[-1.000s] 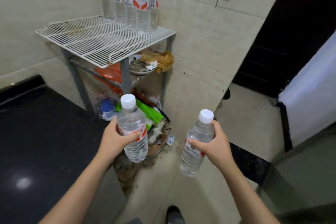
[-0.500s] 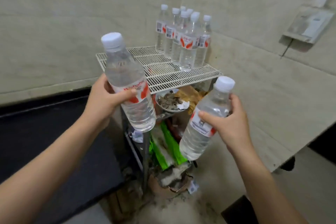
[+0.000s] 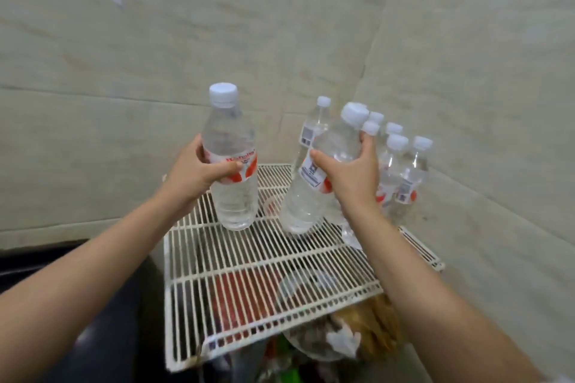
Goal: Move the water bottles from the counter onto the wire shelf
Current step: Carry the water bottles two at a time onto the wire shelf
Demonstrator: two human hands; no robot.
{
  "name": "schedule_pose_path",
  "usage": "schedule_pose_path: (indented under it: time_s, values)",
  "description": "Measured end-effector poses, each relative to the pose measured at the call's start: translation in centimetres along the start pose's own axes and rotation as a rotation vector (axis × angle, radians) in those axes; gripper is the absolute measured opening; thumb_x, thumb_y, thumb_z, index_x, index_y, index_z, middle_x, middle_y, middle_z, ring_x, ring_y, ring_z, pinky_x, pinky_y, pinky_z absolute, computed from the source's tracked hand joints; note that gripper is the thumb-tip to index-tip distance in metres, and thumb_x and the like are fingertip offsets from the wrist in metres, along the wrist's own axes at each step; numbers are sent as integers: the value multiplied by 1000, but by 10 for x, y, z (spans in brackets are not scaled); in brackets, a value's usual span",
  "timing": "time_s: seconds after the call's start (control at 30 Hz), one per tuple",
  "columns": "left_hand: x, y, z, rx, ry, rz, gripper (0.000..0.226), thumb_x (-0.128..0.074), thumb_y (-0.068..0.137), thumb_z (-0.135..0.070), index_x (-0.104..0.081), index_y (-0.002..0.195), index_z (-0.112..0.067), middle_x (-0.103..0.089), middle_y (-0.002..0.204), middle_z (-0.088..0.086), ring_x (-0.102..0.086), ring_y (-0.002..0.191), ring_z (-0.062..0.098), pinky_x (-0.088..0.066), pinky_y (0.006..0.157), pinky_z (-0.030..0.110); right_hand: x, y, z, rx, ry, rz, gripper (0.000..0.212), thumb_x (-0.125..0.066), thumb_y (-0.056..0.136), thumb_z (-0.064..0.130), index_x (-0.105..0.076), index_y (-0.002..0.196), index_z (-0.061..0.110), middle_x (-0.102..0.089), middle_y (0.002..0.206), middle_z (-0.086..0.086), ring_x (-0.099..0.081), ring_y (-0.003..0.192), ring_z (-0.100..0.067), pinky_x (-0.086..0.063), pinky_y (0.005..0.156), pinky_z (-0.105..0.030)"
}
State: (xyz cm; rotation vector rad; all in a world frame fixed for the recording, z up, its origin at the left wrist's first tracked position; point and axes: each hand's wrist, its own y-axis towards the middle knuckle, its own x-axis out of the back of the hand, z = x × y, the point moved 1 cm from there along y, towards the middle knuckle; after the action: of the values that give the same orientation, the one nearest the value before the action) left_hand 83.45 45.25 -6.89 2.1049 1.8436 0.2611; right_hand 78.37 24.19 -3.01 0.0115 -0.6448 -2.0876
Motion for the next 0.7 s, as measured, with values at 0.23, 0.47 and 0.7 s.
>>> schedule_pose_path:
  time_s: [0.23, 0.47, 0.7]
  values:
    - [0, 101, 58, 98, 44, 2, 53, -80, 46, -17, -56, 91, -30, -66, 93, -10, -62, 84, 5, -52, 67, 16, -74, 104, -39, -73, -55, 5, 80, -78, 67, 32, -36, 134, 23, -55, 129, 0, -54, 115, -21, -44, 93, -33]
    - [-15, 172, 81, 108, 120, 18, 48, -75, 65, 2, -54, 104, -17, -63, 90, -11, -60, 82, 5, -48, 72, 22, -124, 152, -66, -105, -137, 39, 80, -76, 68, 36, -35, 135, 25, -54, 132, 0, -52, 118, -23, -43, 99, -42]
    - [-15, 193, 88, 156, 175, 148, 55, -71, 70, -2, -48, 117, -19, -62, 98, -9, -60, 90, 5, -52, 68, 15, -130, 161, -79, -129, -126, 79, 78, -73, 71, 37, -31, 136, 26, -54, 131, 2, -52, 117, -21, -42, 94, -34]
